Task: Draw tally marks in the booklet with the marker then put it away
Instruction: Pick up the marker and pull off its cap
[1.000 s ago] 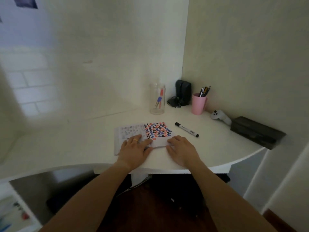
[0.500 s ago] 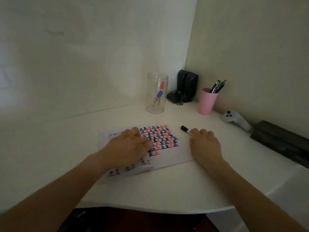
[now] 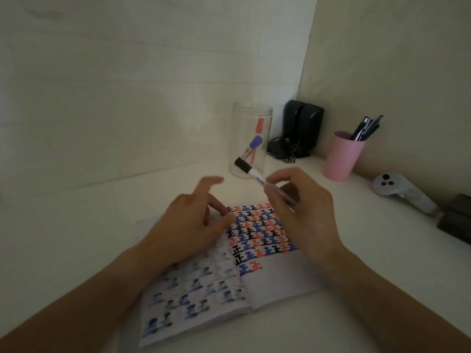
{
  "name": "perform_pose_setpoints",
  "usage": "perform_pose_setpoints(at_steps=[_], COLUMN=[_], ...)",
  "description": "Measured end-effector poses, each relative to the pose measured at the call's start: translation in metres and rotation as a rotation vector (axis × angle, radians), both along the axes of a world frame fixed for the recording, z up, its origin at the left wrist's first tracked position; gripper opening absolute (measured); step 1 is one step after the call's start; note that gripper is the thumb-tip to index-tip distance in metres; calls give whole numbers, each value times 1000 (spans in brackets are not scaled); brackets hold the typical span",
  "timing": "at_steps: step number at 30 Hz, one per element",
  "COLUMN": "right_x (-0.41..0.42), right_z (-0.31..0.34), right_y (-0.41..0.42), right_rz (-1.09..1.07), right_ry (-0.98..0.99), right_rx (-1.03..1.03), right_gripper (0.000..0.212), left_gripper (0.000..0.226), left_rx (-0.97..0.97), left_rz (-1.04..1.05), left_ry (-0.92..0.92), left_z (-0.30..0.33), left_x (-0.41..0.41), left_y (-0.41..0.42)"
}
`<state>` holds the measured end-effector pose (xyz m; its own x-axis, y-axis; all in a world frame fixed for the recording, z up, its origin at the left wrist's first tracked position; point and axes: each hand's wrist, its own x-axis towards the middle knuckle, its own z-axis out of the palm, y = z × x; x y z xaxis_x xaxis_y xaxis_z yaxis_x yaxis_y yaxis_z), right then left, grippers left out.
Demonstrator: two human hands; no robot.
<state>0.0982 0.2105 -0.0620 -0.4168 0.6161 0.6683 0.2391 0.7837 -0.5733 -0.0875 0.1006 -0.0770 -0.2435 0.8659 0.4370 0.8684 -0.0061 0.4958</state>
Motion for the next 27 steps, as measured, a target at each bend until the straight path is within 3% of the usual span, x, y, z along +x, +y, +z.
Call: perform_pose_setpoints(at_steps=[3, 6, 8, 10, 12, 16, 22, 27], right_x=[6, 7, 8, 10, 10, 2, 0, -9], right_z=[-8, -6, -2, 1, 2, -2, 0, -1], right_y=[-4, -8, -9, -10, -13, -20, -22, -32], right_rz=[73, 186, 280, 421, 488, 441, 385, 488], right_ry=[19, 80, 188, 375, 462, 317, 324, 404], right_rx=[-89, -201, -399, -757, -914, -630, -620, -761], right_gripper=[14, 19, 23, 25, 24, 30, 37, 34], left_gripper=[88, 50, 28, 33, 43, 46, 40, 44], left_rx=[78, 125, 137, 123, 111, 113, 84, -42], left_rz=[21, -34, -57, -98, -160, -214, -204, -322], left_ry=[-3, 185, 262, 269, 236, 199, 87, -355], left_z=[9, 12, 16, 17, 18, 13, 12, 22], left_x=[-6, -3, 1, 4, 13, 32, 47, 57], left_y=[-4, -5, -6, -7, -7, -5, -7, -10])
